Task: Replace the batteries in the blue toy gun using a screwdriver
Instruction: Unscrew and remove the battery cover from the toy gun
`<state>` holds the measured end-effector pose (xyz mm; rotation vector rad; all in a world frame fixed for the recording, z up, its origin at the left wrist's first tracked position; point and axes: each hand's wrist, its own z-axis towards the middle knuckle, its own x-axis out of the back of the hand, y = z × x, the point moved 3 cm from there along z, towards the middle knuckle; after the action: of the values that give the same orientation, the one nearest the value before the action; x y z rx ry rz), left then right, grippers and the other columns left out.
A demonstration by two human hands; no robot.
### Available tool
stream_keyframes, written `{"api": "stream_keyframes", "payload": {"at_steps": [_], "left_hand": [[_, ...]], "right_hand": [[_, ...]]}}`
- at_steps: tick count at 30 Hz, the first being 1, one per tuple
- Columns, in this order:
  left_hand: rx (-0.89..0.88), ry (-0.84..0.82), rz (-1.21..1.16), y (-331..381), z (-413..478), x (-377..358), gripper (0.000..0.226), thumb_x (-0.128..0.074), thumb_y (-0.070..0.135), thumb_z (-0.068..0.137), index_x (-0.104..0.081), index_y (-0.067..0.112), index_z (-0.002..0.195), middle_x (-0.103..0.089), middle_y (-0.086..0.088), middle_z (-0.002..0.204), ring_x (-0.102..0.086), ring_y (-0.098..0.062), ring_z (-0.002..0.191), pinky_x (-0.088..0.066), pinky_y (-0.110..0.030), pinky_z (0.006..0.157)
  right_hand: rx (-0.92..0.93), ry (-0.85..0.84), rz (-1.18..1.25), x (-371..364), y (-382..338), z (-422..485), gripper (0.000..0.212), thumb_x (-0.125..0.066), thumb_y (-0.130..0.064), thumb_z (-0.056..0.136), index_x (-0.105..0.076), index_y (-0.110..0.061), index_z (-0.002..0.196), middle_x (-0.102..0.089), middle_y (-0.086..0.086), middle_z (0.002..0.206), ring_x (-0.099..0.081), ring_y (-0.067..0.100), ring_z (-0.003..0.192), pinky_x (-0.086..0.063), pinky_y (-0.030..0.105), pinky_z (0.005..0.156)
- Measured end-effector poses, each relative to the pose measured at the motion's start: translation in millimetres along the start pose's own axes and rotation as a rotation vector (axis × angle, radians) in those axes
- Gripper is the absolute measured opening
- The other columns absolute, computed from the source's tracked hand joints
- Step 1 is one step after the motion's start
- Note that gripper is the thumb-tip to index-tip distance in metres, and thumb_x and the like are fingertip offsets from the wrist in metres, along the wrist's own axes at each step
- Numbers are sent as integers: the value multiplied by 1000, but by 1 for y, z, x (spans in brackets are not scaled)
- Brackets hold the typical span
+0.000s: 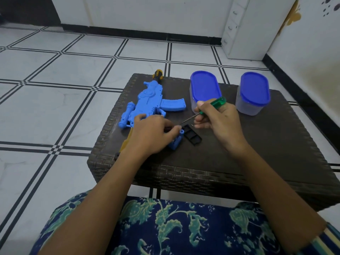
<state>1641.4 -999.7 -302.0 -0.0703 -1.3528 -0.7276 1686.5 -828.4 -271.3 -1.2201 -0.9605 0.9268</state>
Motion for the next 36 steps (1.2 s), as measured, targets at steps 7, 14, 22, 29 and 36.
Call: {"api": "stream_keyframes", "payload": {"at_steps": [7, 14, 22, 29, 36], "left_hand": [[-176, 198, -40, 8, 2, -2, 39, -39, 50, 94, -65, 21, 91, -64, 10, 100, -54, -12, 101, -34, -38, 89], [-449, 314, 171, 55, 6, -19, 32, -49, 43, 93, -71, 20, 90, -70, 11, 100, -64, -14, 98, -39, -50, 100], [-415, 30, 270, 76, 19, -51, 30, -54, 49, 85, -75, 30, 95, -71, 17, 104, -64, -11, 96, -27, -71, 100], [-291, -230, 186, 71, 17, -42, 60, -42, 65, 86, -49, 31, 135, -42, 16, 147, -31, -3, 139, 1, -57, 114], [-164, -228, 14, 24, 8, -5, 90, -44, 80, 66, -44, 29, 140, -41, 12, 149, -30, -4, 140, -12, -44, 119]], "right_hand": [[29, 117, 89, 12, -7, 6, 19, -61, -14, 94, -68, 2, 87, -62, 15, 68, -64, 24, 67, -60, 32, 61], [91, 213, 65, 35, -7, 4, 14, -62, -13, 93, -69, -3, 88, -65, 12, 68, -66, 17, 65, -59, 29, 60], [108, 280, 51, 68, 2, 1, 16, -63, -14, 93, -69, 0, 93, -65, 10, 67, -66, 17, 64, -58, 28, 58], [110, 235, 40, 66, 2, 1, 16, -63, -13, 93, -69, 1, 96, -66, 10, 71, -66, 17, 69, -59, 29, 61], [75, 132, 41, 39, -6, -1, 19, -61, -12, 93, -67, 1, 81, -62, 13, 62, -62, 20, 57, -54, 27, 52]]}}
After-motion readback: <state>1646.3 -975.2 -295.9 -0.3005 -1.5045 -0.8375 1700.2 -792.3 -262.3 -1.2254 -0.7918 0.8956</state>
